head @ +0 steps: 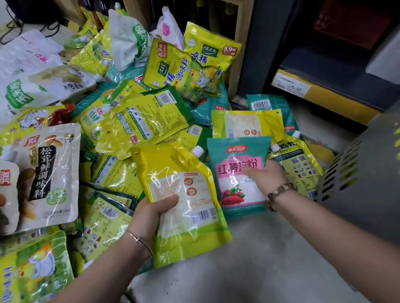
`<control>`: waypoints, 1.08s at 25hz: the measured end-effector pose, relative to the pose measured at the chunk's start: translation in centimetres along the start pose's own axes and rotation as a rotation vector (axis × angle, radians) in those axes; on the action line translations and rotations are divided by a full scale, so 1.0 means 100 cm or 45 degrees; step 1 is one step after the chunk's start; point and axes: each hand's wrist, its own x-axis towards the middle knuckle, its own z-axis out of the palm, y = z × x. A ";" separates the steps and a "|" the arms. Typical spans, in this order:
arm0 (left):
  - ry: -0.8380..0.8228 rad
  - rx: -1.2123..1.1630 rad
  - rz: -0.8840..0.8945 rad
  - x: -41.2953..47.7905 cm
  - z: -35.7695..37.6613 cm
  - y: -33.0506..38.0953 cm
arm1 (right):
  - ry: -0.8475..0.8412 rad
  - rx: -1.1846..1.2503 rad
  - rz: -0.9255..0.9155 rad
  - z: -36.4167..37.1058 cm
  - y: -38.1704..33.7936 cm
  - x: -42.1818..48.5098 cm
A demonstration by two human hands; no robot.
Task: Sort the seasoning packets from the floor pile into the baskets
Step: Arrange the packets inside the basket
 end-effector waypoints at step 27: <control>-0.417 0.056 1.131 -0.146 0.155 0.195 | 0.276 0.697 -1.011 -0.186 -0.241 -0.157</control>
